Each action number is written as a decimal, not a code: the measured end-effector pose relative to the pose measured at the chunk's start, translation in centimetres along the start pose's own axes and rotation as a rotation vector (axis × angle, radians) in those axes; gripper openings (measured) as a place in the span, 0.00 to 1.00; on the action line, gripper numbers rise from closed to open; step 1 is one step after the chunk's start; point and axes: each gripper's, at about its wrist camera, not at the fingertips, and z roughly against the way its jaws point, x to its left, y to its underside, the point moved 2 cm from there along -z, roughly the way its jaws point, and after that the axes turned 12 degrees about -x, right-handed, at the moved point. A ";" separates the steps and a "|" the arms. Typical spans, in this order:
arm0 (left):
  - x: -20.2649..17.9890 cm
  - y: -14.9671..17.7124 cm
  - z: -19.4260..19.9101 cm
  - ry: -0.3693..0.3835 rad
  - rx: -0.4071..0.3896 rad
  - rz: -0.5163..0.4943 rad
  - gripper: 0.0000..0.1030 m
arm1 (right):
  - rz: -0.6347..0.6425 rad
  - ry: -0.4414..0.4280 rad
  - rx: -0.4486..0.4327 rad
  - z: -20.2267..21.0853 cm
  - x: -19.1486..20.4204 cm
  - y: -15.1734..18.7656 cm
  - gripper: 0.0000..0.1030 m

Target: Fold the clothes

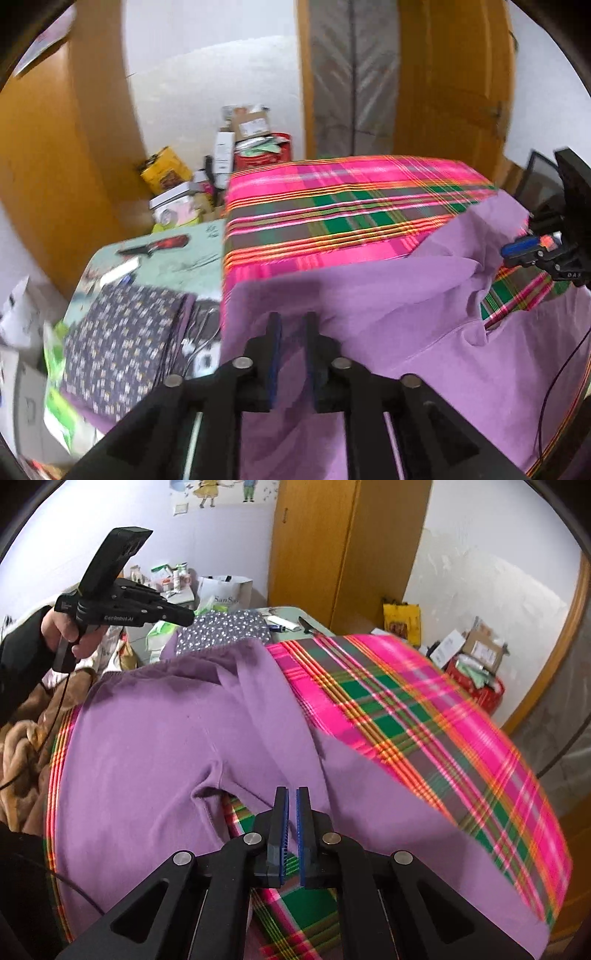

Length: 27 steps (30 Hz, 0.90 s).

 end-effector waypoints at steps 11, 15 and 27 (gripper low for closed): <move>-1.2 -1.7 -7.0 0.118 0.068 -0.228 0.27 | -0.041 -0.033 0.044 -3.2 -2.3 1.3 0.33; -1.1 -1.6 -8.7 0.175 0.092 -0.268 0.29 | -0.046 -0.052 0.059 -4.1 -2.9 1.8 0.33; -2.0 0.0 -12.3 0.264 0.200 -0.371 0.29 | -0.076 -0.091 0.088 -5.9 -4.0 2.7 0.33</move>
